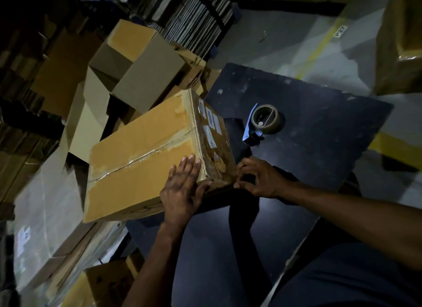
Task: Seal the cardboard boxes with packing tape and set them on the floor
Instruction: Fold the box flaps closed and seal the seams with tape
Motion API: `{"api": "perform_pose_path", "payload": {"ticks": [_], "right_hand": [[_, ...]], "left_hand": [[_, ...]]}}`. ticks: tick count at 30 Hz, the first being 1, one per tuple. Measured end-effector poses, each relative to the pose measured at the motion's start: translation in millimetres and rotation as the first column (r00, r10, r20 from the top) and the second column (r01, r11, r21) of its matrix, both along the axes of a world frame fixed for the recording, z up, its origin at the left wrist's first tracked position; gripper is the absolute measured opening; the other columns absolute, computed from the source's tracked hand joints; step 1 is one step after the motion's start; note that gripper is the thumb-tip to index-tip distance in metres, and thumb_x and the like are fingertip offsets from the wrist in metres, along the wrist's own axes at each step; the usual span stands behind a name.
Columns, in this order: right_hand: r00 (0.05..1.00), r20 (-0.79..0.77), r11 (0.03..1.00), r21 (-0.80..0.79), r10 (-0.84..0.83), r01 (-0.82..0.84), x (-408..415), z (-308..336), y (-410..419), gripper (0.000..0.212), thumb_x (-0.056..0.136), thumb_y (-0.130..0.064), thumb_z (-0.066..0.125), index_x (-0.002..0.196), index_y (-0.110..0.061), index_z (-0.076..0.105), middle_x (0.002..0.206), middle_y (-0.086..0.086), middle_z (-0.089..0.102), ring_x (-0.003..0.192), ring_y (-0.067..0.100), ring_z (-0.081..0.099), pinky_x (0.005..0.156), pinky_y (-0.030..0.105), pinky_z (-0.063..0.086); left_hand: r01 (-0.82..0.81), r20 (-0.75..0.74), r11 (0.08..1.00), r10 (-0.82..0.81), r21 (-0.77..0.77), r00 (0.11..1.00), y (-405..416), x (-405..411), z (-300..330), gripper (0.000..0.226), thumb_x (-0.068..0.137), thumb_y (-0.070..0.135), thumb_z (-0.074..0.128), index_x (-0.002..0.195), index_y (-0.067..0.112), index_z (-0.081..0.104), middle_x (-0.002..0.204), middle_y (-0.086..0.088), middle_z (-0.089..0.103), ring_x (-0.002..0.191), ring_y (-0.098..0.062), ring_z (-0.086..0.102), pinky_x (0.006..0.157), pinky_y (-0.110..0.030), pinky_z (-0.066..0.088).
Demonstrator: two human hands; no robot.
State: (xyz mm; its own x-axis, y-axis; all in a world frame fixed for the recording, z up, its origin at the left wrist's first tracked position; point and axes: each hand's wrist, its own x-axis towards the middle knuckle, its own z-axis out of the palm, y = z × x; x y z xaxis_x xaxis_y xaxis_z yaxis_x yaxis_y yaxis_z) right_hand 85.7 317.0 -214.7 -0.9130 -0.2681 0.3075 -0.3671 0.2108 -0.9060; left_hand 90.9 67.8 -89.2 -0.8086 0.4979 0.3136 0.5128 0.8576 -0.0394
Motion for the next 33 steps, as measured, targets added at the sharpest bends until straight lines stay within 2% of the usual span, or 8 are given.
{"api": "perform_pose_path", "payload": {"ticks": [2, 4, 8, 10, 18, 25, 30, 33], "right_hand": [[1.000, 0.025, 1.000, -0.028, 0.016, -0.015, 5, 14, 1, 0.049, 0.074, -0.057, 0.085, 0.109, -0.025, 0.074, 0.108, -0.012, 0.065, 0.098, 0.006, 0.061, 0.087, 0.025, 0.051], [0.998, 0.040, 0.996, -0.075, 0.041, -0.038, 5, 29, -8, 0.062, 0.070, -0.057, 0.087, 0.121, -0.025, 0.071, 0.111, -0.008, 0.065, 0.100, 0.004, 0.062, 0.086, 0.020, 0.051], [1.000, 0.008, 0.980, -0.199, 0.001, 0.001, 5, 36, -27, 0.030, 0.082, -0.032, 0.087, 0.106, -0.017, 0.078, 0.105, -0.003, 0.065, 0.093, 0.010, 0.066, 0.075, 0.038, 0.057], [0.999, -0.020, 0.970, -0.243, -0.030, 0.024, 6, 37, -28, 0.012, 0.086, -0.020, 0.083, 0.096, -0.013, 0.081, 0.099, -0.001, 0.067, 0.089, 0.011, 0.067, 0.072, 0.037, 0.056], [0.986, 0.164, 0.986, -0.166, -0.001, 0.028, 7, 32, -35, 0.008, 0.086, -0.025, 0.076, 0.085, -0.017, 0.077, 0.090, -0.007, 0.068, 0.083, 0.009, 0.067, 0.077, 0.042, 0.056], [0.977, 0.153, 0.974, -0.148, -0.149, 0.171, 4, 33, -39, 0.004, 0.081, -0.020, 0.084, 0.082, -0.021, 0.080, 0.082, -0.014, 0.071, 0.078, 0.000, 0.064, 0.078, 0.018, 0.048], [0.927, 0.335, 0.938, -0.234, -0.170, 0.256, 8, 33, -48, 0.014, 0.078, -0.027, 0.088, 0.090, -0.031, 0.080, 0.086, -0.015, 0.074, 0.080, 0.001, 0.069, 0.073, 0.030, 0.058], [0.864, 0.439, 0.911, -0.198, -0.248, 0.362, 6, 25, -38, 0.046, 0.070, -0.040, 0.092, 0.110, -0.029, 0.074, 0.086, -0.011, 0.071, 0.078, 0.003, 0.068, 0.072, 0.031, 0.057]], "left_hand": [[0.008, -0.018, 1.000, -0.008, -0.002, 1.000, 0, -1, -2, 0.057, 0.098, 0.038, 0.072, 0.146, 0.010, 0.059, 0.154, -0.010, 0.051, 0.146, -0.026, 0.046, 0.113, -0.056, 0.044], [0.021, -0.021, 1.000, -0.021, 0.000, 1.000, -1, 0, -2, 0.056, 0.099, 0.038, 0.070, 0.146, 0.009, 0.058, 0.154, -0.011, 0.051, 0.146, -0.026, 0.046, 0.114, -0.056, 0.044], [0.029, -0.012, 1.000, -0.029, -0.004, 1.000, 0, 0, 1, 0.057, 0.098, 0.037, 0.070, 0.145, 0.007, 0.058, 0.155, -0.011, 0.051, 0.146, -0.027, 0.046, 0.112, -0.057, 0.045], [0.026, 0.001, 1.000, -0.026, 0.003, 1.000, 0, 1, 1, 0.058, 0.098, 0.037, 0.071, 0.146, 0.007, 0.058, 0.156, -0.011, 0.050, 0.147, -0.027, 0.045, 0.113, -0.057, 0.044], [0.007, 0.031, 0.998, -0.008, 0.059, 0.999, 4, 6, 5, 0.077, 0.085, 0.047, 0.085, 0.146, 0.010, 0.058, 0.154, -0.010, 0.052, 0.147, -0.024, 0.046, 0.114, -0.057, 0.043], [-0.019, -0.053, 1.000, 0.020, 0.009, 0.998, 6, 3, -8, 0.056, 0.104, 0.045, 0.059, 0.146, 0.009, 0.056, 0.153, -0.013, 0.052, 0.144, -0.030, 0.049, 0.111, -0.059, 0.045], [-0.021, -0.072, 0.999, 0.018, -0.032, 0.997, 4, 2, -11, 0.074, 0.094, 0.037, 0.078, 0.154, 0.015, 0.043, 0.155, -0.012, 0.050, 0.146, -0.029, 0.047, 0.113, -0.058, 0.043], [0.014, -0.080, 0.996, -0.022, -0.091, 0.997, 3, 2, -10, 0.074, 0.096, 0.040, 0.073, 0.158, 0.024, 0.035, 0.156, -0.014, 0.049, 0.146, -0.032, 0.046, 0.112, -0.058, 0.043]]}}
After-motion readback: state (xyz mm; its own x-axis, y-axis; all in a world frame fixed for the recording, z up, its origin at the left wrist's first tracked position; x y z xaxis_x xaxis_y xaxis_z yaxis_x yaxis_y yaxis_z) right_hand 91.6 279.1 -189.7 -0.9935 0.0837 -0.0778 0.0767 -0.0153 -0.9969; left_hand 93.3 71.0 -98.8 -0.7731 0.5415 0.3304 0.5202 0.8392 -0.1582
